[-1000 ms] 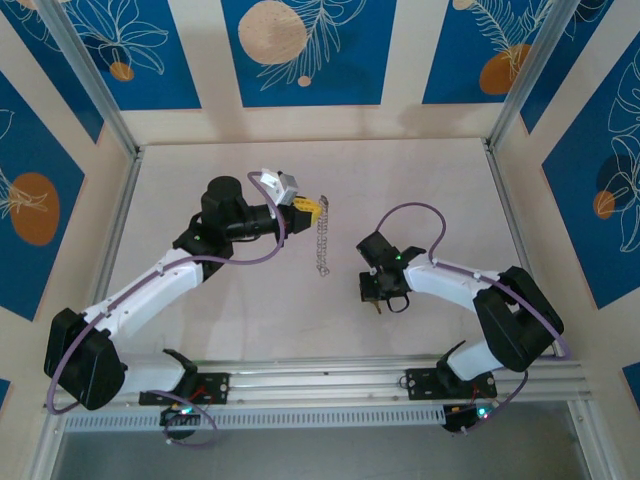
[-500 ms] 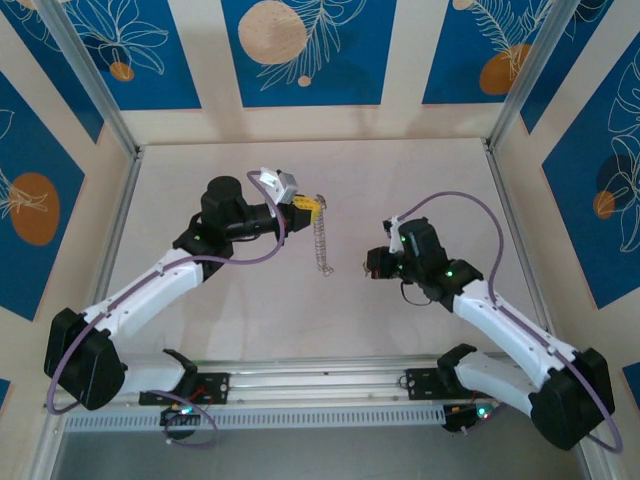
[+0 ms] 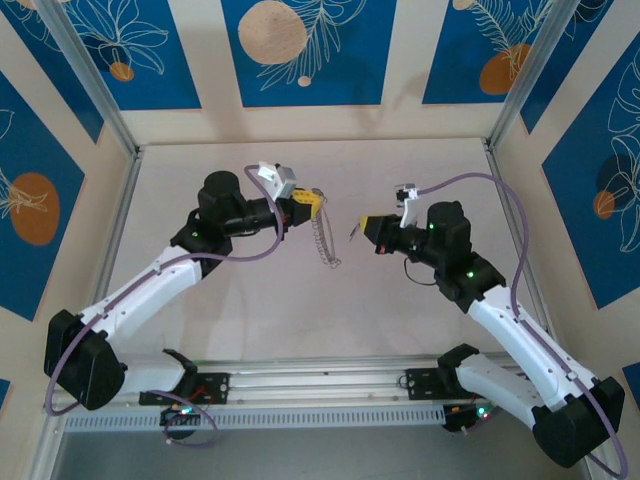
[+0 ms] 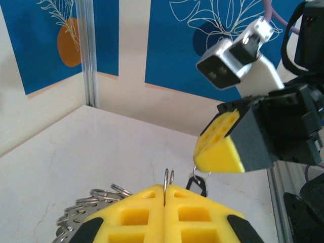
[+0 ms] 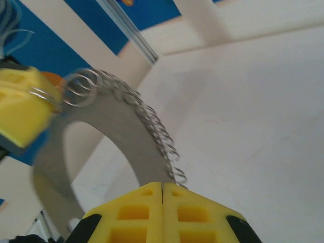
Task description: Put the keys on the keyring
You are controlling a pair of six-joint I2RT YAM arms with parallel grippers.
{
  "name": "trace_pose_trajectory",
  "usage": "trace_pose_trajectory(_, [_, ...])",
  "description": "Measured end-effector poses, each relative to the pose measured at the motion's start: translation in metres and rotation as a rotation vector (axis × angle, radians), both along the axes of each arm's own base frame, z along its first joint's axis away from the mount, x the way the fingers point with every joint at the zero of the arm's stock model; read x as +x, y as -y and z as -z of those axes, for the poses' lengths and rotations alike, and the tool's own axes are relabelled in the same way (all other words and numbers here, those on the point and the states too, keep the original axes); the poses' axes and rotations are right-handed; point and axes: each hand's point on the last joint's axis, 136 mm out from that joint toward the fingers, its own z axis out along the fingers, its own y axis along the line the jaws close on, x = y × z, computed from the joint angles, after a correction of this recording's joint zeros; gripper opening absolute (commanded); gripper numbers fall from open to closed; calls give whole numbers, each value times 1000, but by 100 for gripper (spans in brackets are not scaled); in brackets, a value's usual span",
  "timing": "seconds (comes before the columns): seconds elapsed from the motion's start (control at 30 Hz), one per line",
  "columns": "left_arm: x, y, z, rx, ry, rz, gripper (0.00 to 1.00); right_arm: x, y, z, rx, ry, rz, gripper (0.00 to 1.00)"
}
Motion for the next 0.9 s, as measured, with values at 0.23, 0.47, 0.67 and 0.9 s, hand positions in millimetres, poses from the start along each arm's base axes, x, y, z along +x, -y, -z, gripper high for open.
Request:
trace_pose_trajectory(0.23, [-3, 6, -2, 11, 10, 19, 0, -4, -8, -48, 71, 122, -50, 0])
trace_pose_trajectory(0.47, [-6, 12, 4, 30, -5, 38, 0, -5, -20, -67, 94, 173, -86, 0])
trace_pose_trajectory(0.67, [-9, 17, 2, 43, 6, 53, 0, -5, -33, -66, 81, 176, -121, 0])
trace_pose_trajectory(0.9, [-11, 18, 3, 49, 1, 60, 0, -6, -45, -62, 65, 176, -154, 0])
